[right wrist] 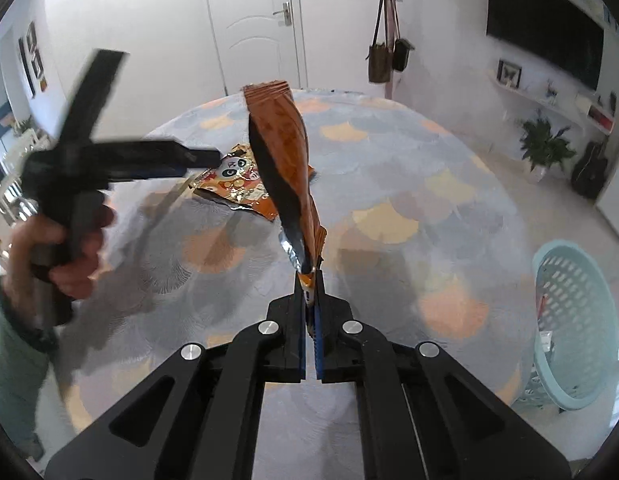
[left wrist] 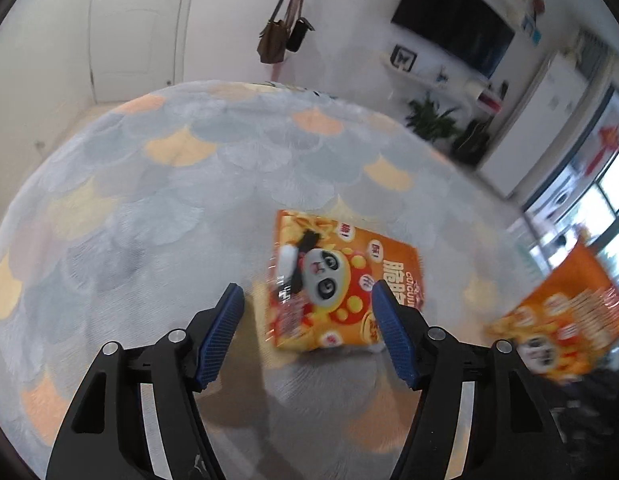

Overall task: Collect trash
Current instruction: 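Pinch a panda snack bag with the right tool while the left tool pinches the other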

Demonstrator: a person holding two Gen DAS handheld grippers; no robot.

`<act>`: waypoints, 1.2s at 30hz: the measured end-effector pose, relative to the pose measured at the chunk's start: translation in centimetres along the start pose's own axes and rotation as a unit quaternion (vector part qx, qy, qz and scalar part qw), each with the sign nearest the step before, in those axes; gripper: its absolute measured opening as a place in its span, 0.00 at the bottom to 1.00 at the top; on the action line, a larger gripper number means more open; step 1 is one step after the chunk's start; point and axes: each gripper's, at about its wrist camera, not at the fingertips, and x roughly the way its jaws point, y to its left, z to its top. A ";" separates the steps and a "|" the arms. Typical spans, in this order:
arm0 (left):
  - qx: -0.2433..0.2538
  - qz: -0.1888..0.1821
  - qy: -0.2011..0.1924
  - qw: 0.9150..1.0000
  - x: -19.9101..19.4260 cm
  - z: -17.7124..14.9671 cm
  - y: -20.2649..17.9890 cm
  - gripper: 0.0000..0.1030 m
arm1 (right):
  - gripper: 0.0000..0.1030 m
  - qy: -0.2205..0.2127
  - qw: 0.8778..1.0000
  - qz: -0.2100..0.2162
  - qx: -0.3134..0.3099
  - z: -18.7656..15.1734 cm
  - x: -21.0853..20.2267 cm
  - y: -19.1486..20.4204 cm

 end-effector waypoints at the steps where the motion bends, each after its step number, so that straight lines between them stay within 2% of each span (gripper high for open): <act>1: 0.014 0.025 -0.002 1.000 0.4 0.0 -1.0 0.60 | 0.02 0.000 1.000 0.008 0.006 0.2 -0.3 -0.5; 2: 0.025 0.042 -0.004 0.999 0.6 -0.1 -1.7 0.51 | 0.02 0.004 1.000 0.024 0.012 0.4 -0.4 -1.0; 3: 0.040 0.056 -0.004 0.998 0.9 -0.2 -2.4 0.30 | 0.02 0.009 0.999 0.038 0.018 0.8 -0.2 -1.2; 4: 0.050 0.066 -0.005 0.997 1.0 -0.2 -2.7 0.21 | 0.02 0.016 0.998 0.052 0.026 1.1 -0.1 -1.7; 6: 0.067 0.077 -0.006 0.995 1.1 -0.5 -3.4 0.07 | 0.02 0.014 0.998 0.052 0.031 1.5 0.0 -2.3; 8: 0.071 0.071 -0.011 0.995 0.7 -0.9 -3.8 0.01 | 0.02 0.011 0.999 0.043 0.029 1.6 0.1 -2.5; 15: 0.040 0.003 -0.040 0.998 -2.0 -1.3 -3.9 0.00 | 0.04 0.012 0.998 0.037 0.045 1.4 1.0 -3.9; 17: 0.038 -0.006 -0.048 0.998 -2.9 -1.2 -4.1 0.00 | 0.06 0.008 0.998 0.032 0.046 1.4 1.0 -4.0; 22: 0.047 -0.014 -0.060 0.997 -4.3 -1.3 -5.0 0.00 | 0.24 -0.006 0.998 0.035 0.053 1.5 1.2 -4.5; 23: 0.048 -0.016 -0.061 0.997 -4.4 -1.3 -5.1 0.00 | 0.24 -0.014 0.998 0.036 0.053 1.5 1.1 -4.6; 27: 0.051 -0.026 -0.061 0.996 -4.5 -1.2 -5.6 0.00 | 0.23 -0.015 0.998 0.028 0.063 2.3 1.8 -5.4; 28: 0.052 -0.032 -0.061 0.996 -4.6 -1.2 -5.8 0.00 | 0.12 -0.026 0.998 0.024 0.060 2.3 1.3 -5.5; 29: 0.053 -0.038 -0.062 0.996 -4.7 -1.1 -6.2 0.00 | 0.06 -0.034 0.998 0.022 0.058 2.3 0.9 -5.6; 30: 0.055 -0.043 -0.062 0.996 -4.6 -0.9 -6.6 0.00 | 0.04 -0.037 0.997 0.017 0.062 2.4 0.6 -5.9; 36: 0.071 -0.080 -0.076 0.991 -4.5 1.3 -10.9 0.00 | 0.04 -0.074 0.993 -0.028 0.085 3.1 -2.9 -9.1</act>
